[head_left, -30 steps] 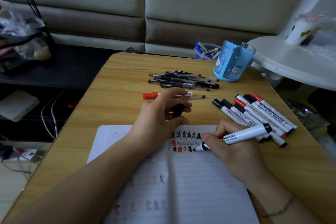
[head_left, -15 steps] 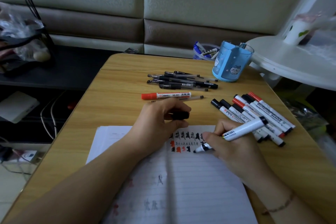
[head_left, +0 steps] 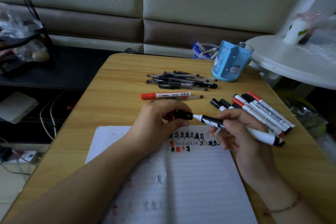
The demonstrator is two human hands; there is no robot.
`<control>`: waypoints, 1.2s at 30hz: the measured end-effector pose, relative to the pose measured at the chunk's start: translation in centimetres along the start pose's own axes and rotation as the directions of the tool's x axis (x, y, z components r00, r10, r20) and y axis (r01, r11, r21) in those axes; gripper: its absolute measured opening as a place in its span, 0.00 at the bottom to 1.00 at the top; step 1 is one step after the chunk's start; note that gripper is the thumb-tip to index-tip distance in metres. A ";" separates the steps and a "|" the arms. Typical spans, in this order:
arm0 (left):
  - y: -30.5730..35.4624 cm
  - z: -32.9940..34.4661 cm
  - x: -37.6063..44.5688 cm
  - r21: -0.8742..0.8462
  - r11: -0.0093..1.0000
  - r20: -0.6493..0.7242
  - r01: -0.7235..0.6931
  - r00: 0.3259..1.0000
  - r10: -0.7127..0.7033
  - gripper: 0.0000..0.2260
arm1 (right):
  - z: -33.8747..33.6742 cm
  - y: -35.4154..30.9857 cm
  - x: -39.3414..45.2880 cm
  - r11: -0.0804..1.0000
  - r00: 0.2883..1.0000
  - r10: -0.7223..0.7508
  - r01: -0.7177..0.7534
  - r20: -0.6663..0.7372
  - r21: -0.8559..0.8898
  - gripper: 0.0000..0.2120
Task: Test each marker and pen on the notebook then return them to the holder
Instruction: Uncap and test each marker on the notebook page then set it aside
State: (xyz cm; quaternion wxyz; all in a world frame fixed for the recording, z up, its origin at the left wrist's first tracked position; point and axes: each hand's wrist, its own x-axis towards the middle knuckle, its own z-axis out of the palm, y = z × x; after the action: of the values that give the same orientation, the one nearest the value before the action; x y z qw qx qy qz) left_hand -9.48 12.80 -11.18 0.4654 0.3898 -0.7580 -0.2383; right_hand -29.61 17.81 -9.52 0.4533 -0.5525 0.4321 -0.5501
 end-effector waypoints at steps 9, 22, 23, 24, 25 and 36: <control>0.0 0.1 0.0 0.020 0.992 0.059 -0.122 0.991 0.121 0.11 | -0.3 -0.4 0.2 0.998 1.000 0.013 -0.013 -0.009 -0.057 0.08; 1.5 0.4 0.0 0.114 0.969 0.119 -0.220 0.971 0.207 0.07 | -0.3 -0.8 -0.1 0.997 0.992 0.080 -0.082 0.094 0.016 0.20; 1.5 0.5 0.0 0.117 0.969 0.120 -0.218 0.972 0.204 0.07 | -0.3 -0.9 -0.2 0.997 0.993 0.074 -0.075 0.091 0.004 0.17; 1.6 0.6 0.0 0.117 0.970 0.126 -0.215 0.972 0.200 0.07 | -0.3 -0.9 -0.2 0.997 0.993 0.075 -0.075 0.088 -0.011 0.14; 1.6 0.6 0.0 0.115 0.970 0.134 -0.213 0.971 0.198 0.07 | -0.3 -0.9 -0.2 0.997 0.993 0.077 -0.075 0.087 -0.024 0.13; 1.1 0.6 -0.2 0.149 0.954 0.072 -0.261 0.965 0.253 0.11 | -2.0 -1.5 0.7 0.991 0.988 0.125 -0.128 0.088 0.033 0.12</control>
State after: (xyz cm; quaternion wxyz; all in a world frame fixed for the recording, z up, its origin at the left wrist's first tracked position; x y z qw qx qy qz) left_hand -10.36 13.55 -10.75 0.4405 0.3169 -0.8306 -0.1253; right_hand -31.58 17.41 -7.90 0.5160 -0.5382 0.4358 -0.5041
